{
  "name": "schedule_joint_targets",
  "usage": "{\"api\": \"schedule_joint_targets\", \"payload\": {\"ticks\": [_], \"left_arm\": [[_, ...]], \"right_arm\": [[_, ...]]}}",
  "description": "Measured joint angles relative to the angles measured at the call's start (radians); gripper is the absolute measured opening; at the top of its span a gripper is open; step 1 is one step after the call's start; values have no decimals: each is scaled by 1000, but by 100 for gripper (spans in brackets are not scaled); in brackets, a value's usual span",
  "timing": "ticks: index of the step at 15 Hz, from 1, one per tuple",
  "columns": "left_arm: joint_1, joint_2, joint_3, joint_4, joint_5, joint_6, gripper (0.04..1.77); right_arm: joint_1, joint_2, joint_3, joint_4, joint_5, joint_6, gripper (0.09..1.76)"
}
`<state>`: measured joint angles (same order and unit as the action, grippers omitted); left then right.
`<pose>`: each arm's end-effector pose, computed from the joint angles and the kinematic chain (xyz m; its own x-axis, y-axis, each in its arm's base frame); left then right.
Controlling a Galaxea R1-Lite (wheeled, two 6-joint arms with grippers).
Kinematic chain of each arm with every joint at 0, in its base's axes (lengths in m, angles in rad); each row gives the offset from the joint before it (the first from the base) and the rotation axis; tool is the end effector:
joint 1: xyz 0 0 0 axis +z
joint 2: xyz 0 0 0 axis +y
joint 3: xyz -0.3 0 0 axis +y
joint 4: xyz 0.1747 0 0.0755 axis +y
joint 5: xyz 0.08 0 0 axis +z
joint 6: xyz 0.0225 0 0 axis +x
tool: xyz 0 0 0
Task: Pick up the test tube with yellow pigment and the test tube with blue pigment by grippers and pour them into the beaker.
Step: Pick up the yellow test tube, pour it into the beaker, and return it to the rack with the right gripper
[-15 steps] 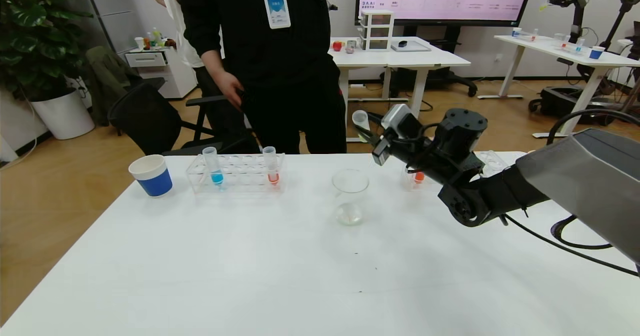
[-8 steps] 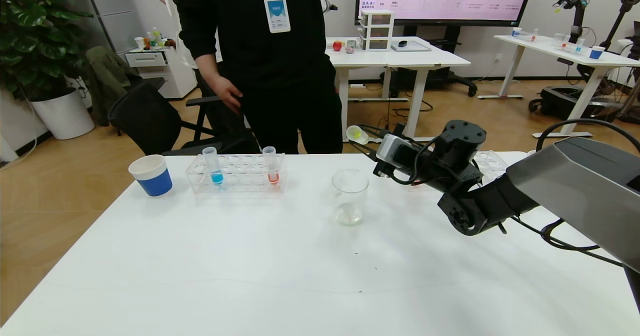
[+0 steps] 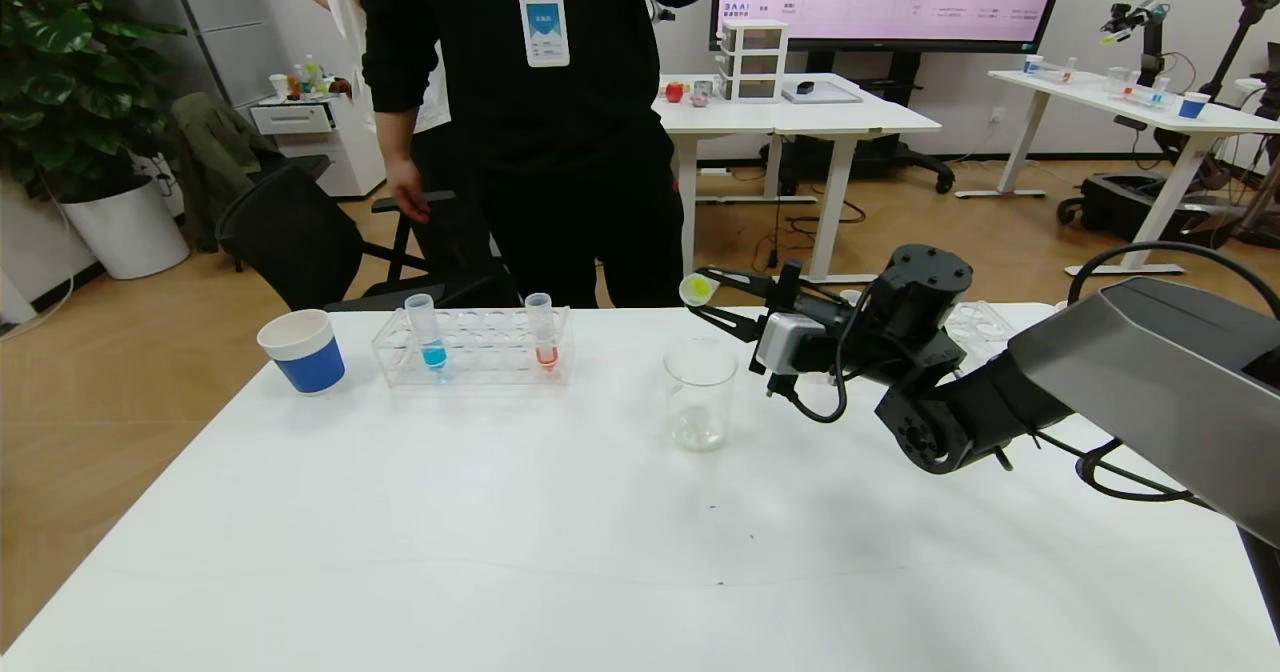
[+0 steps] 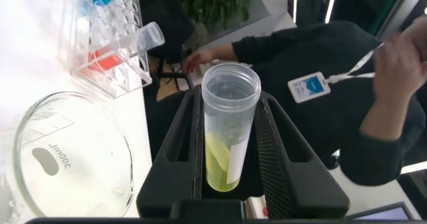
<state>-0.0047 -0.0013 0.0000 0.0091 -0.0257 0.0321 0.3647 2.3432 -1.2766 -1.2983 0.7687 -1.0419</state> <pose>-0.0229 -0.0005 0.0745 0.9995 -0.0304 -0.0078 0.0306 0.9990 0.0319 0.4181 0.1763 0.1205 0.4056 0.8990 0.1651 -0.2631 0.2878 -0.9208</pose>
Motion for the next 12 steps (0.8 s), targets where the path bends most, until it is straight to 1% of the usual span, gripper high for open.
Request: {"api": "schedule_joint_targets", "payload": {"ticks": [2, 3, 5, 7, 12], "left_arm": [[0, 0, 0, 0, 0, 0, 174], [0, 0, 0, 0, 0, 0, 174], [0, 0, 0, 0, 0, 0, 174], [0, 0, 0, 0, 0, 0, 174], [0, 0, 0, 0, 0, 0, 174]], "right_arm": [[-6, 15, 1, -10, 58, -44, 51], [-11, 26, 1, -26, 69, -51, 51], [-17, 44, -1, -66, 85, -52, 51], [-28, 54, -12, -71, 95, -60, 51], [-51, 62, -35, -70, 125, -183, 51]]}}
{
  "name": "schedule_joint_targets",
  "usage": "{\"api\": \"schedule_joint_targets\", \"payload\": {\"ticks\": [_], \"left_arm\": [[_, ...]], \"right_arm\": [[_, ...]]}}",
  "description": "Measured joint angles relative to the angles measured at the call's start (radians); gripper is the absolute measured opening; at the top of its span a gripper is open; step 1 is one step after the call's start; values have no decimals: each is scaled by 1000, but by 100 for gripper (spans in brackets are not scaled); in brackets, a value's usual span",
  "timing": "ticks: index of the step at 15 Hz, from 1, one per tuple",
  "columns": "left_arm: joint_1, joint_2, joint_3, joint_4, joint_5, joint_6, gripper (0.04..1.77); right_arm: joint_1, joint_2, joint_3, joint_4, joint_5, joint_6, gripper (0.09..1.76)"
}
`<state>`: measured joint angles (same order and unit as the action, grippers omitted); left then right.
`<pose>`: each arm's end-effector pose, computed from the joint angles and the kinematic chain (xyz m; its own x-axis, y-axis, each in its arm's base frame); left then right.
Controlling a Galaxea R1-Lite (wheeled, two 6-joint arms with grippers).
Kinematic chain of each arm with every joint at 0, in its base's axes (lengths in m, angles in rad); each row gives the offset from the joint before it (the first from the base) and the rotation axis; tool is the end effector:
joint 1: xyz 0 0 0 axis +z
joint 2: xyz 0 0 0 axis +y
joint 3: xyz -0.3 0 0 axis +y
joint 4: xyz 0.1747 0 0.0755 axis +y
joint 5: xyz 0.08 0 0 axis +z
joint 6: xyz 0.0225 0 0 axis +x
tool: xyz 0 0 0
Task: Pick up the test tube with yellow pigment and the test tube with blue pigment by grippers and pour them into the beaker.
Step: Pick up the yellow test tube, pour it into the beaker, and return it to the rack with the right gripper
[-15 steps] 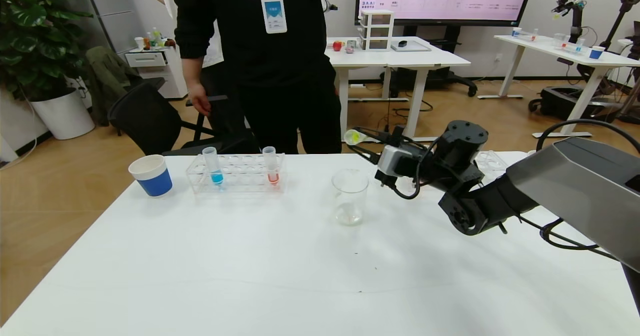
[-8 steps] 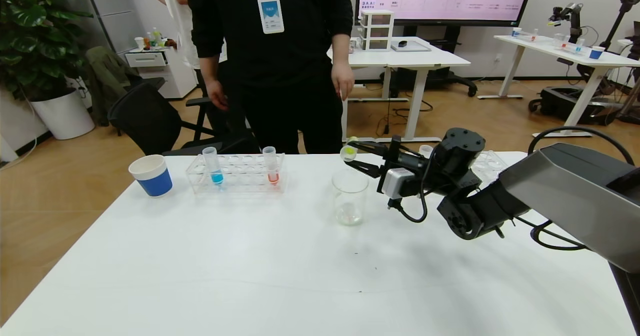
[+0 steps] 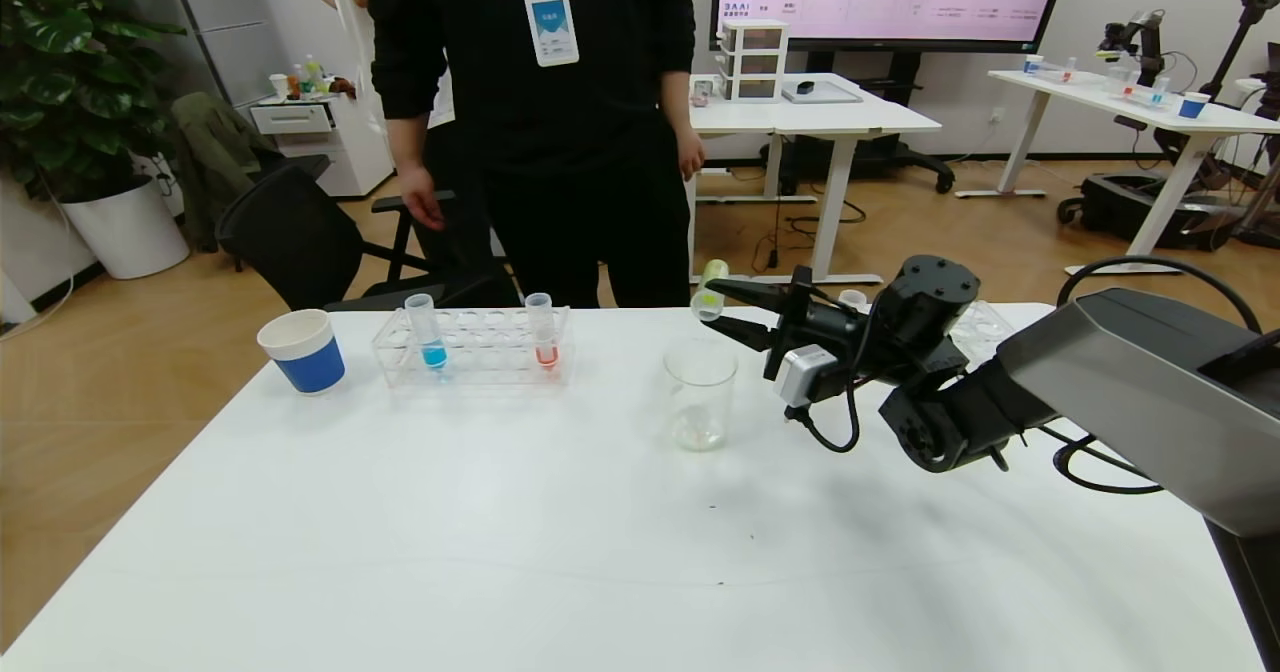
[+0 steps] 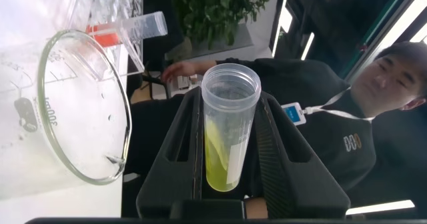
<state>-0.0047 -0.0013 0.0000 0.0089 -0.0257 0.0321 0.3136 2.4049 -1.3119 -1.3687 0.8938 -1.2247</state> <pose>-0.0229 -0.0005 0.0746 0.9995 -0.0304 -0.0076 0.0306 0.9990 0.0319 0.4323 0.1586 0.1067 0.3329 0.9274 0.1705 -0.0640 0.2027 -0.9772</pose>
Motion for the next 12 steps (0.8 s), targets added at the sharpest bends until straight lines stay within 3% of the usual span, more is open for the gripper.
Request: {"api": "schedule_joint_targets", "payload": {"ticks": [12], "left_arm": [[0, 0, 0, 0, 0, 0, 174]], "right_arm": [[-15, 7, -4, 5, 4, -175, 51]]}}
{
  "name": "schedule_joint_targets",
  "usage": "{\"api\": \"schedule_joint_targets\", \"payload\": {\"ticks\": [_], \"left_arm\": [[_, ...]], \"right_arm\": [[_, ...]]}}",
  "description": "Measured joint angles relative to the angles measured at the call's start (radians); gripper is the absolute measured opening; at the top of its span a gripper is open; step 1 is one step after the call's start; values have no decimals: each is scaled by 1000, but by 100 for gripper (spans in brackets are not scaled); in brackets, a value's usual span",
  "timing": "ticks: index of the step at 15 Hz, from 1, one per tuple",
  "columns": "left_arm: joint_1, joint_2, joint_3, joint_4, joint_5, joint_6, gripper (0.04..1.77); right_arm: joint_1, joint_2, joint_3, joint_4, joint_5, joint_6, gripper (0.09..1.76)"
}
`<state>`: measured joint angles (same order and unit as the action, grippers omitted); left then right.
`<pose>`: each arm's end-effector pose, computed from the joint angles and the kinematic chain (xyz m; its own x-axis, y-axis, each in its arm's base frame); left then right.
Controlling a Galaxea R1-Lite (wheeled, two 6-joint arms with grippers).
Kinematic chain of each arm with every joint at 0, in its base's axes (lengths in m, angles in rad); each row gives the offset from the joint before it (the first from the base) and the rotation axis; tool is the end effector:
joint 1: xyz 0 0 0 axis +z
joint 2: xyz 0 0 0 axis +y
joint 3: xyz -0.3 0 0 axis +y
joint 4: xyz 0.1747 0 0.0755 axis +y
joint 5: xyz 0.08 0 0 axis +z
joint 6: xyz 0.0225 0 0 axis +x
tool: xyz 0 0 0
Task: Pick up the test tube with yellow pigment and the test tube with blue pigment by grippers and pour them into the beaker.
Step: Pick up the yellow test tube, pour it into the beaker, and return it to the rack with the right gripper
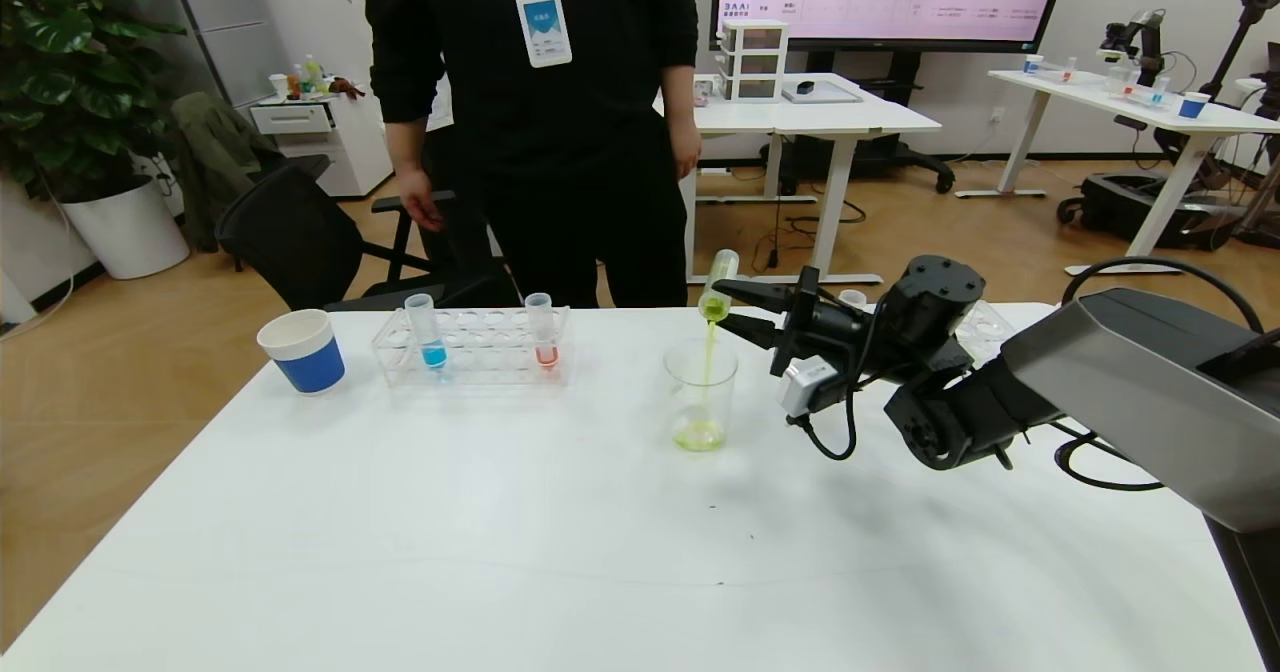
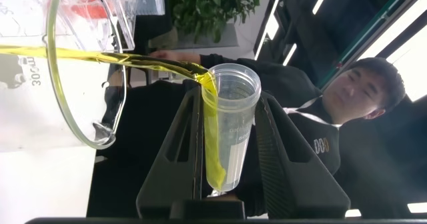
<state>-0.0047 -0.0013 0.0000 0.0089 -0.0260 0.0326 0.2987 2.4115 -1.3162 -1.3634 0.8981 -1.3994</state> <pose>-0.0229 -0.0005 0.0746 0.9995 -0.0307 -0.0076 0.0309 0.9990 0.0324 0.4357 0.1526 0.1042 0.3441 0.9243 0.1651 0.0952 0.1405 -0.9855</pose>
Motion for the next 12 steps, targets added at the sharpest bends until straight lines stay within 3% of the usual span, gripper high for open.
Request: {"api": "schedule_joint_targets", "payload": {"ticks": [12], "left_arm": [[0, 0, 0, 0, 0, 0, 174]], "right_arm": [[20, -2, -14, 4, 10, -229, 51]]}}
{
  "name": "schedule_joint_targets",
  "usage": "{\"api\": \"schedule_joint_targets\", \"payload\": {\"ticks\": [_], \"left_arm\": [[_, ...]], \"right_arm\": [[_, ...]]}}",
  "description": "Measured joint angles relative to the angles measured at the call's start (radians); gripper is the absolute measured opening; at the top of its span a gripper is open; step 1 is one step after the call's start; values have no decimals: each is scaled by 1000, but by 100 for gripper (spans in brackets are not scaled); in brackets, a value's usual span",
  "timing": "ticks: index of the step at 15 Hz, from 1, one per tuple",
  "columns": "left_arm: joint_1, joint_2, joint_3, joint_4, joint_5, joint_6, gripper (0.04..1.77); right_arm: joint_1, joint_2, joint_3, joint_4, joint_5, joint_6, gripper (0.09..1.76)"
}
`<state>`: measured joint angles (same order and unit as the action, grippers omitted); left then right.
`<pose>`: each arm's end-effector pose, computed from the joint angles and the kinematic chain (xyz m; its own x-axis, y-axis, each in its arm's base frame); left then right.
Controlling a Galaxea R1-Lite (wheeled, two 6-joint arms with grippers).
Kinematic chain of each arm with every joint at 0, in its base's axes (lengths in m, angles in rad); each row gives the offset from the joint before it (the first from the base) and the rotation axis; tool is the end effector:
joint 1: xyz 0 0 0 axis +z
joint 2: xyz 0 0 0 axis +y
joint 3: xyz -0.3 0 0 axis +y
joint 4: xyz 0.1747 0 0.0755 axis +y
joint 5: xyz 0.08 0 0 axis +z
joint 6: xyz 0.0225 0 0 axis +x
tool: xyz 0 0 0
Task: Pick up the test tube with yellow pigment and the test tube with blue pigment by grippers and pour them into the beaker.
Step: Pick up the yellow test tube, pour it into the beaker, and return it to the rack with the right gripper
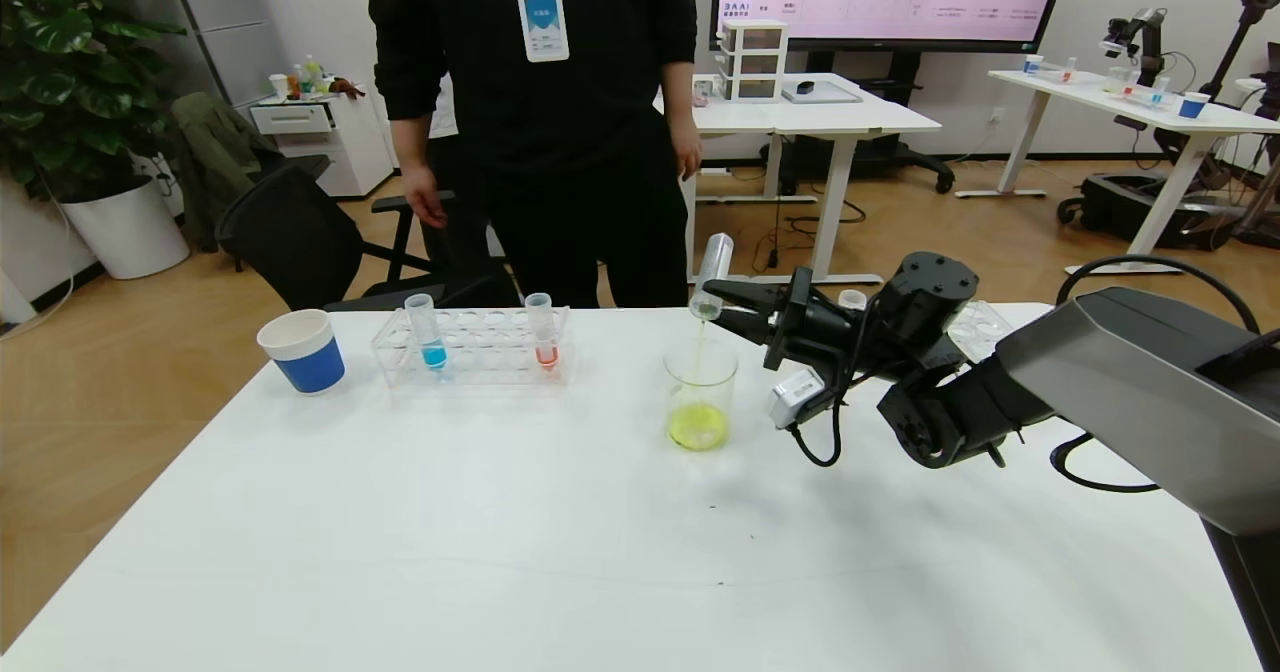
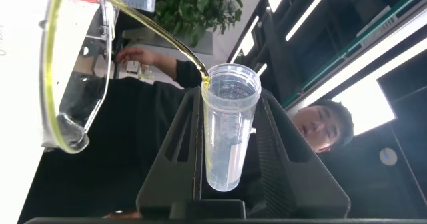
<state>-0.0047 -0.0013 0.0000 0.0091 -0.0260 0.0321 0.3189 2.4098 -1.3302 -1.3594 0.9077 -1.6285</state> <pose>-0.0229 -0.0005 0.0745 0.9995 -0.0307 -0.0078 0.0309 0.9990 0.0319 0.4335 0.1618 0.1079 0.3147 0.9338 0.1700 0.3144 0.0664 -0.9470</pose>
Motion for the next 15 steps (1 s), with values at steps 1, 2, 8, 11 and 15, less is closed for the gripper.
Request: {"api": "schedule_joint_targets", "payload": {"ticks": [1, 2, 8, 11, 15], "left_arm": [[0, 0, 0, 0, 0, 0, 174], [0, 0, 0, 0, 0, 0, 174], [0, 0, 0, 0, 0, 0, 174], [0, 0, 0, 0, 0, 0, 174], [0, 0, 0, 0, 0, 0, 174]], "right_arm": [[1, 0, 6, -1, 0, -8, 51], [1, 0, 10, -1, 0, -14, 51], [-5, -12, 13, 2, -13, 19, 51], [7, -46, 15, -11, -22, 211, 51], [16, -121, 54, -106, -198, 575, 51]]}}
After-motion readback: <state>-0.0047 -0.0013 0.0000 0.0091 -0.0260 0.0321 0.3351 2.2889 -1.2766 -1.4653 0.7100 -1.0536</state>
